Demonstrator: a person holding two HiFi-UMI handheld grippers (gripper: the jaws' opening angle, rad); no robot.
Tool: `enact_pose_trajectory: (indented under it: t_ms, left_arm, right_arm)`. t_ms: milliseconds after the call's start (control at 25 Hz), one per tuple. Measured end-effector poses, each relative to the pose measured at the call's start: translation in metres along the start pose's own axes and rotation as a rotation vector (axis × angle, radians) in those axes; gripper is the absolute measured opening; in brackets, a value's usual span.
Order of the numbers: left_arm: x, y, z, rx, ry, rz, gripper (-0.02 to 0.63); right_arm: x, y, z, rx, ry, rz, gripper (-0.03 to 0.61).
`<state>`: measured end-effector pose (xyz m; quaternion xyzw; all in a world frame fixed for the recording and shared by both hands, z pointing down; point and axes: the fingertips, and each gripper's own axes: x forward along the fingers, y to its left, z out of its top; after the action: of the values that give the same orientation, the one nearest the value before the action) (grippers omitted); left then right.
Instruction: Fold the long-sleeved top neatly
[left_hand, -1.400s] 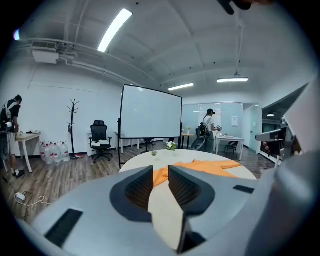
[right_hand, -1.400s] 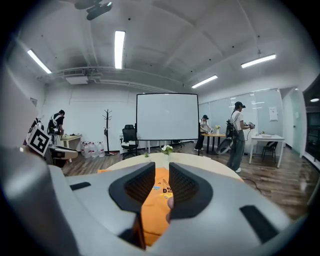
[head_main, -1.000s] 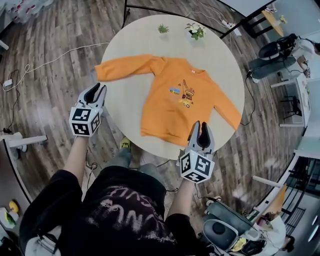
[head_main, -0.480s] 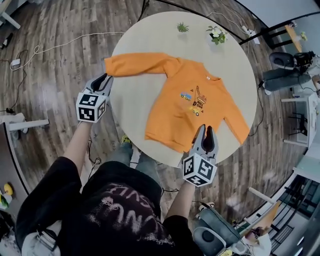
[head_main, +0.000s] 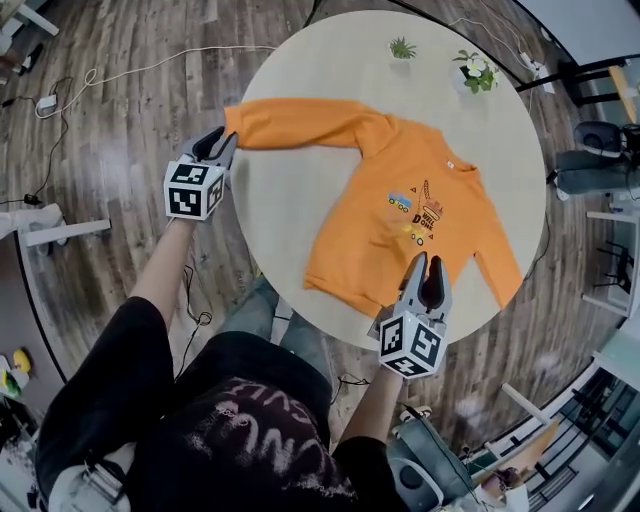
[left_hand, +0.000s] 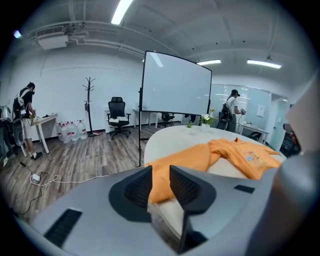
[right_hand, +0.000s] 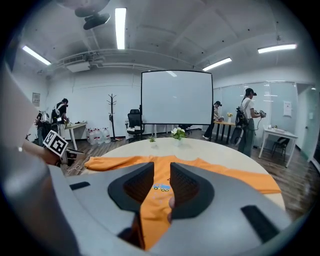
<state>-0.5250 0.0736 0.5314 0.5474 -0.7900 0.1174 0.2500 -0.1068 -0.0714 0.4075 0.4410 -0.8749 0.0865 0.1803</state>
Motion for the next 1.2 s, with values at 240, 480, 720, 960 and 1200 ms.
enact_pose_trajectory:
  t_ms: [240,480,720,960,1200]
  left_arm:
    - [0.032,0.026,-0.004,-0.023,0.019,0.005,0.169]
    - [0.055,0.042,-0.005,-0.080,0.029,-0.011,0.244]
    - [0.072,0.045,-0.018,-0.151,0.047,-0.053,0.259]
    - [0.079,0.038,-0.021,-0.179,0.064,-0.143,0.197]
    - [0.076,0.031,-0.016,-0.037,0.069,-0.112,0.071]
  right_arm:
    - [0.009,0.007,-0.019,-0.008,0.045,0.004,0.109]
    - [0.015,0.008,-0.033,-0.014,0.083,0.001,0.114]
    - [0.014,0.009,-0.042,-0.028,0.100,-0.007,0.115]
    - [0.012,0.008,-0.045,-0.031,0.104,-0.022,0.115]
    - [0.011,0.005,-0.047,-0.016,0.092,-0.027,0.115]
